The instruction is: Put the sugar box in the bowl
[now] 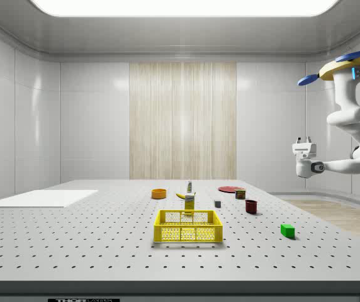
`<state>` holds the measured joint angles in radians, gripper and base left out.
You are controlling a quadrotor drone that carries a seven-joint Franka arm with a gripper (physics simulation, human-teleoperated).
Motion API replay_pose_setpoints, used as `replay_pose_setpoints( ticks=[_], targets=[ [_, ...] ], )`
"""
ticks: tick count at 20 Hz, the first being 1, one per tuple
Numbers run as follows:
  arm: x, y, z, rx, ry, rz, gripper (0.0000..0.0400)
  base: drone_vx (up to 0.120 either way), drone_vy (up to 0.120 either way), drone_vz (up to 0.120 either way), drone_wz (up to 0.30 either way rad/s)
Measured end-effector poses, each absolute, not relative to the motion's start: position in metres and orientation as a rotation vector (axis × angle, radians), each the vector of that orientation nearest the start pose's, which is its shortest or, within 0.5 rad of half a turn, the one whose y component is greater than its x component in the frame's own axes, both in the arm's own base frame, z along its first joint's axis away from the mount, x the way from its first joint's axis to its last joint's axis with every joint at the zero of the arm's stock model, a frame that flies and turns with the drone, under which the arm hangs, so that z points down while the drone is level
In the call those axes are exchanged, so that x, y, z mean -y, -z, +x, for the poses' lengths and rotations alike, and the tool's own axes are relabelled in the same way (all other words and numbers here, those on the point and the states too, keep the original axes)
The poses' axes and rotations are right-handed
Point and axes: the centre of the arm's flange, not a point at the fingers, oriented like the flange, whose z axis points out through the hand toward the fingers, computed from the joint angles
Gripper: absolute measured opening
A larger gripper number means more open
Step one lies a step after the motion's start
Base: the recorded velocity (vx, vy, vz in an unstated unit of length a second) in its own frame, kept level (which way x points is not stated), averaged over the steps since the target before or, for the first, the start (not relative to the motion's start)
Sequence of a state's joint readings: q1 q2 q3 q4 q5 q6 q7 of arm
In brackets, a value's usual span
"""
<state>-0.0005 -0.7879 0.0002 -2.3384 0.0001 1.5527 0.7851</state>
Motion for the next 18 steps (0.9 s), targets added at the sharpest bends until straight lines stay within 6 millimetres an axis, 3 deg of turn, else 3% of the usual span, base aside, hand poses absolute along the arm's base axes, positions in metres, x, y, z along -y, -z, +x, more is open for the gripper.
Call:
replay_pose_setpoints(
  ticks=[10,18],
  targets=[
    [0.0,-0.664,0.303,-1.201,0.015,-2.899,0.04,0.0,0.0,0.0,0.0],
    [0.0,-0.686,0.304,-1.2,0.024,-2.897,0.04,0.0,0.0,0.0,0.0]
  ],
)
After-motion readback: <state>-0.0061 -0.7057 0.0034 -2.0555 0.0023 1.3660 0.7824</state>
